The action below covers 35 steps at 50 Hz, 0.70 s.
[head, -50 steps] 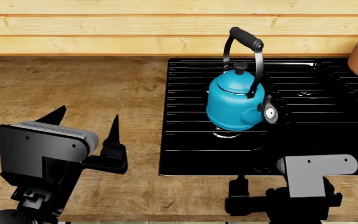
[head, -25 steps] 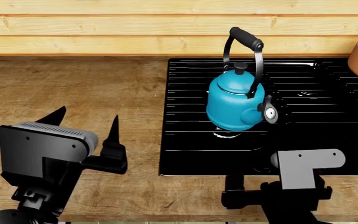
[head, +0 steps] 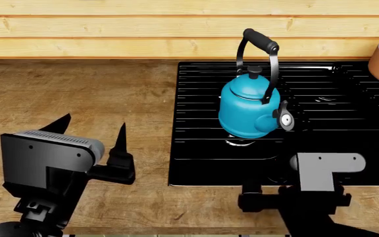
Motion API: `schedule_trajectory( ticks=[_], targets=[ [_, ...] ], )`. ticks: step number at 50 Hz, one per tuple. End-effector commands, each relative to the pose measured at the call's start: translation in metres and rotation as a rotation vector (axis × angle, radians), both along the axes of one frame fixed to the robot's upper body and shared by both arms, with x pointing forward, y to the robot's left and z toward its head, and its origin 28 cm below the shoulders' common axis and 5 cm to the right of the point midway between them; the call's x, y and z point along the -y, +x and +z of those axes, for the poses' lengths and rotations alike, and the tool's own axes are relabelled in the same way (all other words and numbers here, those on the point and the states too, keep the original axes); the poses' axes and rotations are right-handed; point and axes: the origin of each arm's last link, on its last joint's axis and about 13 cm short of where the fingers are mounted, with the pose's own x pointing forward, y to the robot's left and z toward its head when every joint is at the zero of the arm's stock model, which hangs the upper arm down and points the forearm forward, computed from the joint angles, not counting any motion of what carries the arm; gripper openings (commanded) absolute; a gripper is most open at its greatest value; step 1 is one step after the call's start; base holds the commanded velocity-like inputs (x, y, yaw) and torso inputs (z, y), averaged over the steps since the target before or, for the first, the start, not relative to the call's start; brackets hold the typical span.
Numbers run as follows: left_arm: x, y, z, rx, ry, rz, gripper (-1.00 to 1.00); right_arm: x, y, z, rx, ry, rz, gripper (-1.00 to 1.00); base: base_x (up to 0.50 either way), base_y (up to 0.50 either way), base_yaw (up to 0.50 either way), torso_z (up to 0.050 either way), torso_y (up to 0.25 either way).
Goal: Pick the kettle from the counter and place it on a stove burner. Then turn the burner on.
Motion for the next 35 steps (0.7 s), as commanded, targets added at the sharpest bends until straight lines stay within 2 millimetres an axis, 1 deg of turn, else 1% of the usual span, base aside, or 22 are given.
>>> schedule_trajectory(
  ticks=[1,7,12,21,35],
  targets=[
    [0.0,0.0,-0.002,-0.003,-0.007,0.0,1.0,0.005,0.007,-0.001,-0.001,0.028,-0.011,1.0,0.0,0.0,0.0,0.0,0.0],
    [0.001,0.001,0.0,-0.004,-0.005,-0.003,1.0,0.009,0.011,-0.004,0.003,0.043,-0.028,1.0,0.0,0.0,0.0,0.0,0.0],
    [0.001,0.001,-0.001,-0.005,-0.005,-0.003,1.0,0.011,0.011,-0.013,-0.026,0.055,-0.041,1.0,0.0,0.0,0.0,0.0,0.0],
    [0.001,0.001,-0.002,-0.007,-0.006,-0.002,1.0,0.013,0.012,-0.014,-0.013,0.098,-0.041,1.0,0.0,0.0,0.0,0.0,0.0],
    [0.001,0.001,-0.003,-0.009,-0.007,-0.001,1.0,0.013,0.011,-0.02,-0.032,0.103,-0.007,1.0,0.0,0.0,0.0,0.0,0.0]
  ],
)
